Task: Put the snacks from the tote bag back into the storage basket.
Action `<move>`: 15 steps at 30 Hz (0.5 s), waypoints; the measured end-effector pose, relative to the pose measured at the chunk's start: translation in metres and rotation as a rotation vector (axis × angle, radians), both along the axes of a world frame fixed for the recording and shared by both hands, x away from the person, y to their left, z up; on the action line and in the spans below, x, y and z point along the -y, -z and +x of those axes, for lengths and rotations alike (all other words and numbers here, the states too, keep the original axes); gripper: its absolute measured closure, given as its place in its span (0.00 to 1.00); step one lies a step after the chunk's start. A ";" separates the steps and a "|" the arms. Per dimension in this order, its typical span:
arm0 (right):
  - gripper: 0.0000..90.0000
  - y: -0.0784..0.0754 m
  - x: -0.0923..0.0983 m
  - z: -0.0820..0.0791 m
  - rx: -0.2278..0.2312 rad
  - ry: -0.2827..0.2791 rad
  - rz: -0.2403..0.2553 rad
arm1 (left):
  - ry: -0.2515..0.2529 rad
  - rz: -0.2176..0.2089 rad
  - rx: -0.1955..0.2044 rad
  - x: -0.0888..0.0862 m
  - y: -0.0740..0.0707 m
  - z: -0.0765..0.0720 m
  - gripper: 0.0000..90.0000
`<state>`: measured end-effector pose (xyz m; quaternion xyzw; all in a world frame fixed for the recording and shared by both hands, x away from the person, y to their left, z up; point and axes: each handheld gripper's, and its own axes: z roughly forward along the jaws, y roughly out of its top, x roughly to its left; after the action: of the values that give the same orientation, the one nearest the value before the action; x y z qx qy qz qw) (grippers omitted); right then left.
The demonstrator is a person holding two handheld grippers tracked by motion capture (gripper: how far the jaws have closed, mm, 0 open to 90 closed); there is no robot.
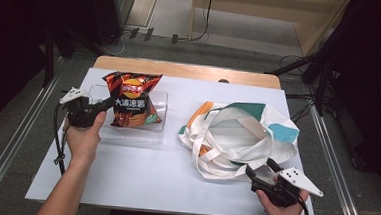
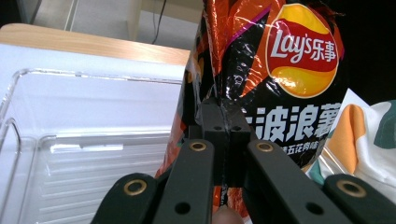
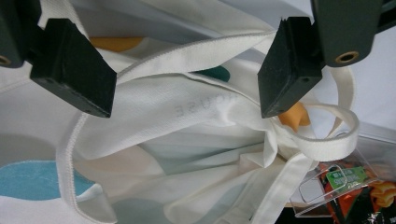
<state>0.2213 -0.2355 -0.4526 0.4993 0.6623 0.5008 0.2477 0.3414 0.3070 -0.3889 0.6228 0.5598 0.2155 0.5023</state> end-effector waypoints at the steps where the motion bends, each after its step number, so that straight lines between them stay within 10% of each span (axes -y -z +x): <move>1: 0.23 0.000 0.001 0.000 0.000 0.001 0.002 | 0.000 0.000 0.000 0.000 0.000 0.000 1.00; 9: 0.23 0.000 0.002 0.000 0.005 0.004 0.004 | -0.024 0.014 -0.003 -0.009 0.000 0.005 0.99; 15: 0.23 -0.001 0.001 -0.001 0.009 0.003 0.003 | -0.023 0.001 0.034 -0.002 0.004 -0.003 0.56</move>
<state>0.2206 -0.2369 -0.4519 0.4986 0.6596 0.5035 0.2505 0.3387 0.3087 -0.3924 0.6127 0.5582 0.2324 0.5089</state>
